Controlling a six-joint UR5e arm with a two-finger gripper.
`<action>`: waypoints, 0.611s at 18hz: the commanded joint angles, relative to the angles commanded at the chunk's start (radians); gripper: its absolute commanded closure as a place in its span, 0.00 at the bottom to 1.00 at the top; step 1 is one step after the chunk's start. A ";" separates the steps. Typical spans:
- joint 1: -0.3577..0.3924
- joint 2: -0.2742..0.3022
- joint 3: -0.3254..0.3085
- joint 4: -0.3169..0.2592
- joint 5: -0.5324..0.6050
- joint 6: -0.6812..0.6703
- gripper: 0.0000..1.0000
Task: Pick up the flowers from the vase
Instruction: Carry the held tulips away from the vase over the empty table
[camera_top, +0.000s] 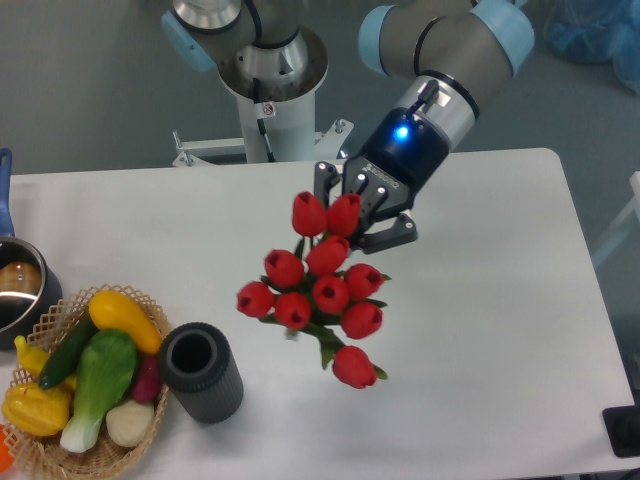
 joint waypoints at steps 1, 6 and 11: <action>0.011 0.000 0.000 -0.003 0.021 0.002 1.00; 0.103 -0.003 -0.005 -0.006 0.134 0.055 1.00; 0.195 -0.006 -0.008 -0.009 0.239 0.199 1.00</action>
